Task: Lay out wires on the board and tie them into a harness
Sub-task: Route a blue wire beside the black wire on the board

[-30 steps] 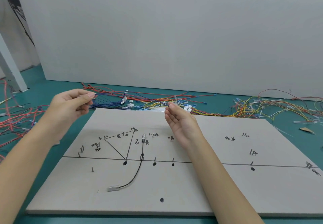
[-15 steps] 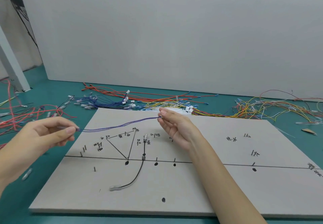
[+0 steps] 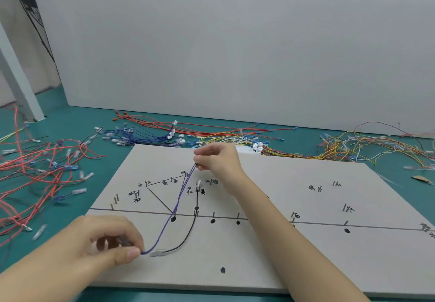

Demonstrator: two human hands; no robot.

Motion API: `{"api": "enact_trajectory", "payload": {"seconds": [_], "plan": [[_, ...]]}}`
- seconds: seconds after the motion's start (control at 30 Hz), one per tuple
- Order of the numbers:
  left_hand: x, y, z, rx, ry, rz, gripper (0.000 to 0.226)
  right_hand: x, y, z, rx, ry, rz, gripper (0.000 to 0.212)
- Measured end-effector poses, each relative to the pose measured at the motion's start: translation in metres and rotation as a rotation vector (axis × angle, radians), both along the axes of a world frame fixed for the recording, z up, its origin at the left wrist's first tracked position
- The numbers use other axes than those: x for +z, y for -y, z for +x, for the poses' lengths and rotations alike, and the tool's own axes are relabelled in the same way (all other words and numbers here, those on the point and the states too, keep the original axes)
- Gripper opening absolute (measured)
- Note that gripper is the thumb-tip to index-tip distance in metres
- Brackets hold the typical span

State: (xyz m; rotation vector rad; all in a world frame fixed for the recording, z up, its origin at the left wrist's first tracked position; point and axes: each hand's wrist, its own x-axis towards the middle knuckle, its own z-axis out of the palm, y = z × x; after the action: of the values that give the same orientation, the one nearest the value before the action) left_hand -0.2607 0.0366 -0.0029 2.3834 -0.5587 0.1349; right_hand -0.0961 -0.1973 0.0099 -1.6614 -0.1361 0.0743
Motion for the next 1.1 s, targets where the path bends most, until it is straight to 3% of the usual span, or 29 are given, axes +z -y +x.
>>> {"api": "enact_trajectory", "payload": {"seconds": [0.13,0.37,1.1], "plan": [[0.011,0.017,0.000,-0.054,-0.061,-0.034,0.025,-0.011,-0.019,0.005,0.029,-0.014,-0.112,0.015],[0.020,0.025,0.000,-0.095,-0.139,0.007,0.026,-0.014,-0.018,0.008,0.083,0.003,-0.089,0.015],[0.009,0.054,-0.009,-0.142,-0.121,0.044,0.026,-0.010,-0.023,0.015,0.110,-0.082,-0.315,0.010]]}}
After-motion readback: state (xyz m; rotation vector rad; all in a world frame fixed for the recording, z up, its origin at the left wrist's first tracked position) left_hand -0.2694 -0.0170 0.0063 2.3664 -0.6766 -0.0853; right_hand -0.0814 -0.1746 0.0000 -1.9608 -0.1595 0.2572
